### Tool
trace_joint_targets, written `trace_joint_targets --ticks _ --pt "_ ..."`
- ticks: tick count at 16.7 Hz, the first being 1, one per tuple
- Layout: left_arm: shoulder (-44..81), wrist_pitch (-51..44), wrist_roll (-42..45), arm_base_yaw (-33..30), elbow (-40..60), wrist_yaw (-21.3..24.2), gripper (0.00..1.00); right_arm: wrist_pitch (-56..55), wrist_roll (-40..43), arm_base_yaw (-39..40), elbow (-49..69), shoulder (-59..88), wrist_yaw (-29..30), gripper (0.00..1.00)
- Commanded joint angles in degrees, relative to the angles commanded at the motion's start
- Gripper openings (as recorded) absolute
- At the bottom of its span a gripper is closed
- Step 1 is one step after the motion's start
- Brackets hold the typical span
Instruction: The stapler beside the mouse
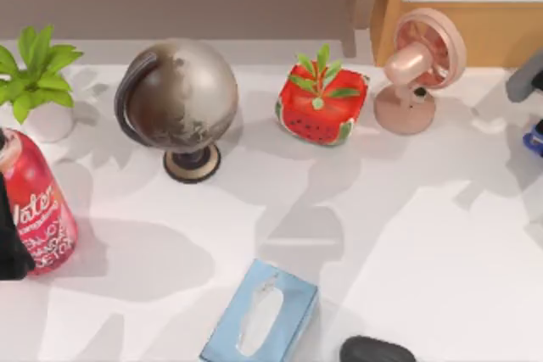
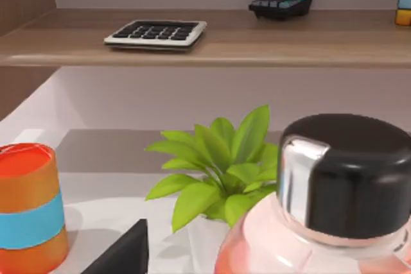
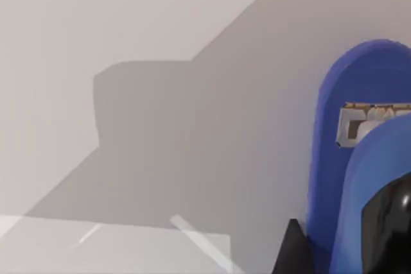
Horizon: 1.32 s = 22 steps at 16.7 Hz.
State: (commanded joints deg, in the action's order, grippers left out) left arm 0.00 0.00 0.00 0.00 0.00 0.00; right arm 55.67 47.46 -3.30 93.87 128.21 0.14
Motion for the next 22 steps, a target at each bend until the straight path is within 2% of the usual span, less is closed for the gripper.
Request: trace_joint_targets --ticks 5,12,17,22 --pt "0.00 0.00 0.00 0.00 0.00 0.00 1.00 4.42 0.02 -0.01 2.57 -1.70 -0.08 0.00" --pt "0.00 0.00 0.00 0.00 0.00 0.00 1.00 4.56 -1.86 0.68 3.50 -2.95 0.15 0.00" --pt "0.00 0.00 0.00 0.00 0.00 0.00 1.00 5.02 -16.11 5.86 6.86 -9.33 1.12 0.00" --pt "0.00 0.00 0.00 0.00 0.00 0.00 1.00 6.60 -39.48 14.83 6.78 -14.82 1.24 0.00"
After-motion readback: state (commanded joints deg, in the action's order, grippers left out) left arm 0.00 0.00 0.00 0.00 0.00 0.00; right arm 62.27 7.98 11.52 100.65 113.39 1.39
